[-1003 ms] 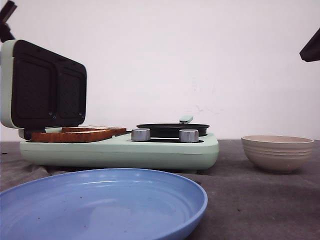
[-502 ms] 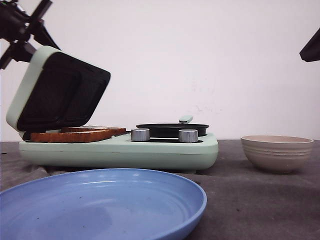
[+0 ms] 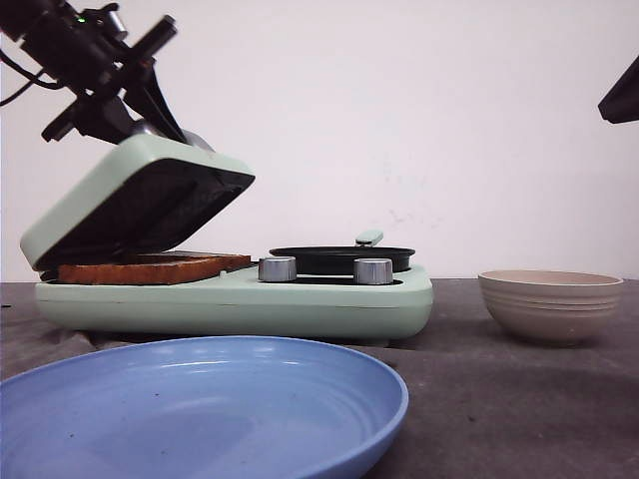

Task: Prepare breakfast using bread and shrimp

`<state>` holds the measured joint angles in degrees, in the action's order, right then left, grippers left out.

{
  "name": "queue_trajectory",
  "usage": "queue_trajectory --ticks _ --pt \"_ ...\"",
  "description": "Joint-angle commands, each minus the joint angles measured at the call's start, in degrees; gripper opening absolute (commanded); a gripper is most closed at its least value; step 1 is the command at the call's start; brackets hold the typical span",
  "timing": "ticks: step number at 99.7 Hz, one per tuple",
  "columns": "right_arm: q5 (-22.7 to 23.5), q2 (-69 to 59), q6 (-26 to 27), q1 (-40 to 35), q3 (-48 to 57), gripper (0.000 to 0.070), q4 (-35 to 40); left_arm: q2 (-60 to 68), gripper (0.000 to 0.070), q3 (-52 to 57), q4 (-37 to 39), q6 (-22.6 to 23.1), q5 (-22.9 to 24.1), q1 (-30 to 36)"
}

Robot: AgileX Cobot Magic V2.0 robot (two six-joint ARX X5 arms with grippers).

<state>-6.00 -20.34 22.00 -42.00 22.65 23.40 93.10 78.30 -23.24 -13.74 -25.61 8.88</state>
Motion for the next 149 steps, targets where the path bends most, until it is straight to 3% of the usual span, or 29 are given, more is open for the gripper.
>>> queue_trajectory --ticks 1,43,95,133,139,149 --pt "-0.07 -0.11 0.52 -0.55 -0.11 0.0009 -0.66 1.99 0.0012 -0.02 -0.74 7.67 2.78 0.61" --pt "-0.09 -0.11 1.18 -0.55 -0.11 0.0009 -0.66 2.67 0.0012 -0.02 -1.49 12.92 15.06 8.41" --pt "-0.09 -0.11 1.42 -0.55 -0.11 0.0009 -0.57 8.09 0.0012 -0.02 -3.8 14.91 19.63 11.82" --pt "-0.09 -0.11 1.42 -0.55 -0.11 0.0009 -0.59 8.09 0.0032 -0.02 -4.02 15.04 19.61 11.82" --pt "-0.07 -0.11 1.42 -0.55 -0.11 0.0009 -0.57 8.09 0.0069 -0.02 -4.02 15.04 19.58 11.82" --pt "-0.07 -0.11 1.42 -0.55 -0.11 0.0009 -0.57 8.09 0.025 -0.02 -4.02 15.02 19.58 11.8"
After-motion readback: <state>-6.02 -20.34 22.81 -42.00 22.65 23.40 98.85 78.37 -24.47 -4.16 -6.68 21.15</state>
